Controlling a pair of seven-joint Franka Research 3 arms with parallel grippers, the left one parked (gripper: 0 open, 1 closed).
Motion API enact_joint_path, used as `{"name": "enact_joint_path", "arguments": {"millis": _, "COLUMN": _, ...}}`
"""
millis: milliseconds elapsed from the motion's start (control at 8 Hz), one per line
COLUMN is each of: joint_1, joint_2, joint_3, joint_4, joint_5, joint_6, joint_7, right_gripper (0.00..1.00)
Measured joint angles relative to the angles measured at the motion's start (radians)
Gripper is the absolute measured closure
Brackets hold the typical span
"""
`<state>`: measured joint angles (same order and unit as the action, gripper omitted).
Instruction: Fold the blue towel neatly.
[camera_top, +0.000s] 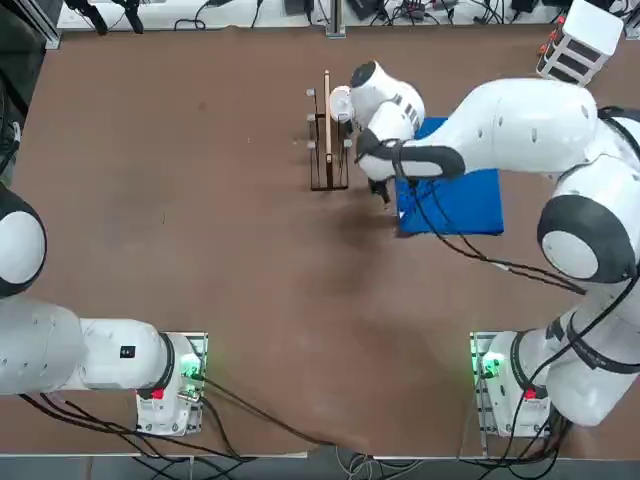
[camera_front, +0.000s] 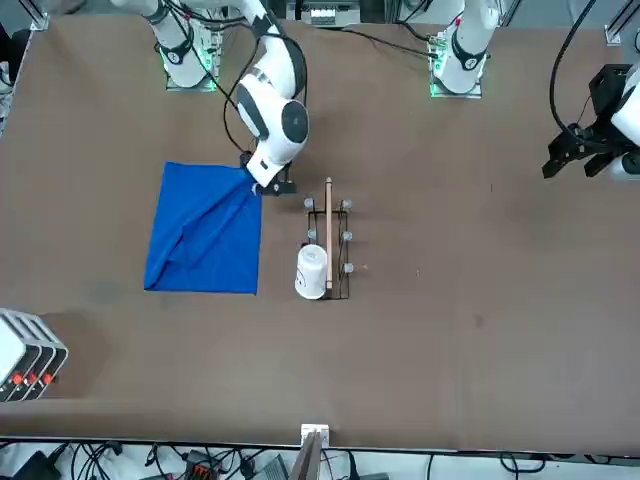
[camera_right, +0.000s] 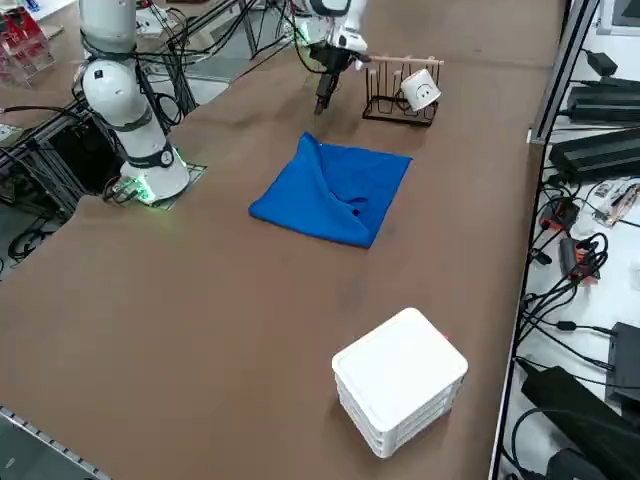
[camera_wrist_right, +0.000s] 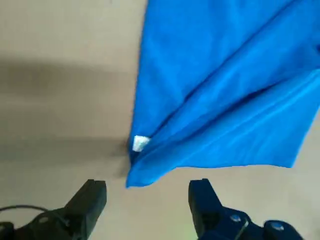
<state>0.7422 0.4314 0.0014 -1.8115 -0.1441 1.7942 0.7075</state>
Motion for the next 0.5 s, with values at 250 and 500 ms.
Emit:
{"name": "enact_joint_path", "arguments": {"millis": 250, "joint_1": -0.073, "joint_2": -0.007, "joint_3": -0.004, "joint_4": 0.072, "joint_5": 0.001, "joint_6": -0.076, "joint_7": 0.005, "right_gripper": 0.01}}
{"name": "enact_joint_path", "arguments": {"millis": 500, "joint_1": -0.151, "joint_2": -0.009, "joint_3": -0.006, "joint_4": 0.095, "joint_5": 0.001, "joint_6": -0.093, "joint_7": 0.020, "right_gripper": 0.07}}
